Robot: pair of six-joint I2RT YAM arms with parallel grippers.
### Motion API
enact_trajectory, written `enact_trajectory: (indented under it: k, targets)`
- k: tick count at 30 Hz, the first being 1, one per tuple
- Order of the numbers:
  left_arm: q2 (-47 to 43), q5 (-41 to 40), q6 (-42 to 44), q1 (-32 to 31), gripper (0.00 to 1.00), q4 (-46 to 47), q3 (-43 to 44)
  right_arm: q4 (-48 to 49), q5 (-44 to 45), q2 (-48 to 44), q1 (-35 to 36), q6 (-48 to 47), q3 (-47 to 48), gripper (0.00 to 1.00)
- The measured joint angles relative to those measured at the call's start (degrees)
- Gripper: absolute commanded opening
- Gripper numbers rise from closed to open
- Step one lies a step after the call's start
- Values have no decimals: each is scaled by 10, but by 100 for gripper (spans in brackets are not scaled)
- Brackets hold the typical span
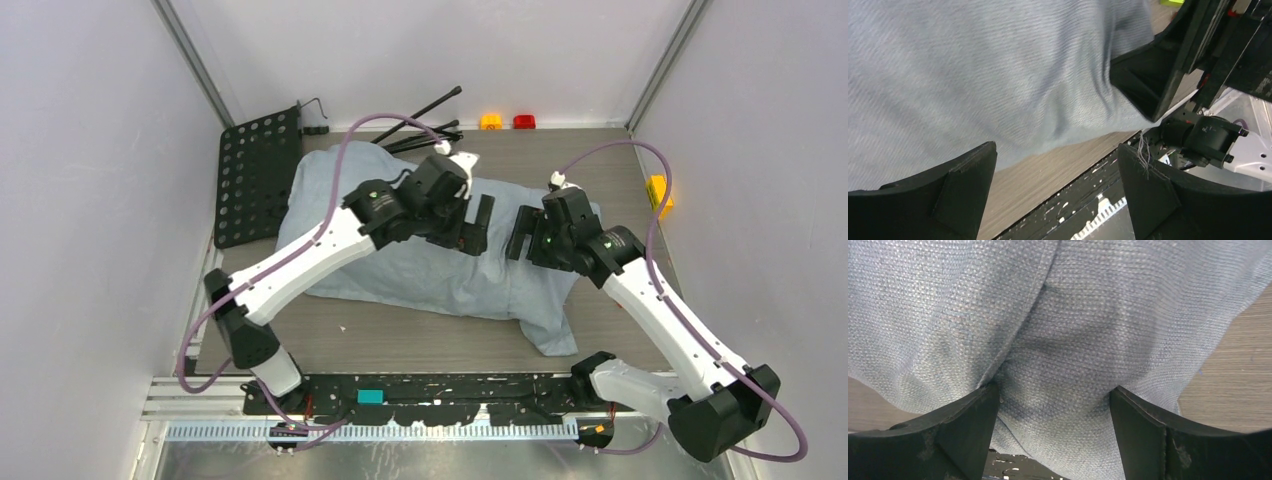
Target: Remove the pillowcase from the pillow
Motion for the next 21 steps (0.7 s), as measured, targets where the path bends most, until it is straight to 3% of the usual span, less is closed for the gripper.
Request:
enact_trajectory:
  k: [9,12,17,21]
  targets:
    - [114,-10,28,-35,83,20,81,0,30,-45,0,3,-27,60]
    - [138,-10,29,-35,74,24,85,3,30,-48,0,3,-38,49]
    - [163,-25,31,-33,46,27,85,7,34,-51,0,9,-45,37]
    - [163,-36,32,-25,6,42,65,11,49,-72,0,16,-59,12]
